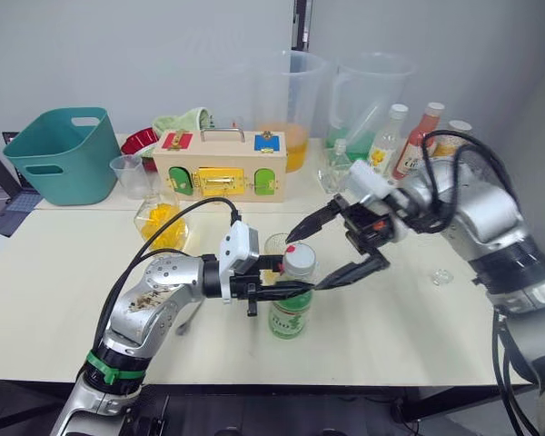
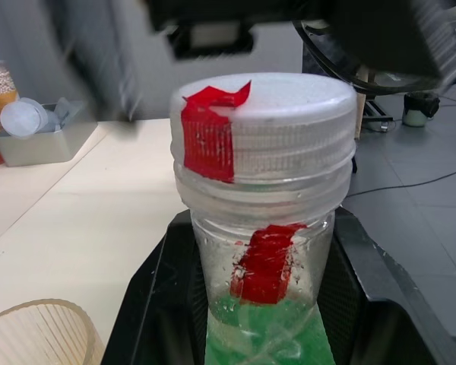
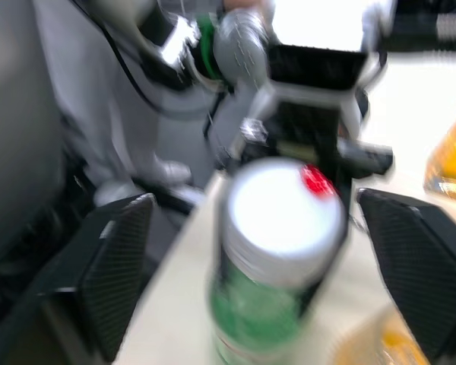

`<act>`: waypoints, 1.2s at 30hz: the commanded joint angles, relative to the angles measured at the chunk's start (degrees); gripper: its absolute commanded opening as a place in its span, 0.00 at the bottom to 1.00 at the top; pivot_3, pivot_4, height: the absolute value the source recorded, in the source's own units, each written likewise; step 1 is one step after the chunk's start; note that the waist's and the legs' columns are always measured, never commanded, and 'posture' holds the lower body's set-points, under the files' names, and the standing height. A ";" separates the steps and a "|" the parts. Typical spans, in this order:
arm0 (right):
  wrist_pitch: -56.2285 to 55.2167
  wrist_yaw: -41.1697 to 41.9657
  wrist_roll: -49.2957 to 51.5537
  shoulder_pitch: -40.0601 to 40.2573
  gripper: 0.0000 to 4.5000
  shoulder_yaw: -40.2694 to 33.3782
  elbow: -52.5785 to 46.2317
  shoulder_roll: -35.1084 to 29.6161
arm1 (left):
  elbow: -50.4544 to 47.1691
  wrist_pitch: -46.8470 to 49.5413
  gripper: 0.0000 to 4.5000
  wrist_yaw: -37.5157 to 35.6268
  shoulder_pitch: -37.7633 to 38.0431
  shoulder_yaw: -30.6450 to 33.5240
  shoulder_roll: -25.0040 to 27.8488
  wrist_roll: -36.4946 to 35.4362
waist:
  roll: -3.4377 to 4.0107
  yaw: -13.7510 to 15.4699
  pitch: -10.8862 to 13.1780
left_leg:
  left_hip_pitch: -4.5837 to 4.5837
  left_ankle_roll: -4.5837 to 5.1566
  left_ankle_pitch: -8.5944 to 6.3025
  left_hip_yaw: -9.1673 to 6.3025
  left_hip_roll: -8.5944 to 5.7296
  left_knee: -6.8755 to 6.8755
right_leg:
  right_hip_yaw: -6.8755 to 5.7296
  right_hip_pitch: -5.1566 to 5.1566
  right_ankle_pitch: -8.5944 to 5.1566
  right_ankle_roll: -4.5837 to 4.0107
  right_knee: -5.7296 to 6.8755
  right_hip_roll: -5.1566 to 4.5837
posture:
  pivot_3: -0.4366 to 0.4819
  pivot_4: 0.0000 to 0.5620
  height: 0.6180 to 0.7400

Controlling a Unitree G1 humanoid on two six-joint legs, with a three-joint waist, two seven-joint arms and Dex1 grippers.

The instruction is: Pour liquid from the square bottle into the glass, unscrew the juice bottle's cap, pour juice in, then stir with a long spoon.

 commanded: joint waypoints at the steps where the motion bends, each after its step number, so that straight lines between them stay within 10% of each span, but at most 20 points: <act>1: 9.28 -11.92 6.93 4.91 0.99 -10.48 -11.70 -1.22 | 0.97 1.37 0.33 -0.89 -0.23 -2.25 -0.40 -0.10 | 0.00 0.26 0.00 | 0.00 0.00 0.00 0.00 0.00 0.00 | 0.00 0.00 0.00 0.00 -0.02 -0.01 | 0.48 0.27 1.00; 14: 31.52 -68.33 21.93 23.32 0.99 -29.46 -40.69 4.14 | 6.63 0.21 0.33 -4.26 -3.45 -3.78 -3.55 -0.08 | -0.02 1.25 -0.01 | 0.03 0.01 0.01 -0.03 -0.16 0.07 | -0.03 0.13 0.01 0.02 -0.06 -0.12 | 0.48 0.27 1.00; 28: 29.33 -90.27 36.89 31.69 0.99 -28.98 -48.07 0.71 | 9.65 0.30 0.33 -8.21 -6.09 -4.30 -4.40 0.85 | -0.02 0.87 -0.01 | 0.04 0.08 0.01 0.03 -0.22 0.09 | -0.04 0.20 0.01 0.05 -0.08 -0.09 | 0.48 0.27 1.00; 36: 26.02 -89.05 36.83 32.41 0.44 -27.32 -47.59 0.82 | 8.64 0.22 0.33 -7.43 -4.99 -4.18 -4.15 1.20 | -0.02 0.86 -0.01 | 0.05 0.08 0.00 0.02 -0.20 0.10 | -0.05 0.22 0.01 0.05 -0.08 -0.07 | 0.48 0.27 1.00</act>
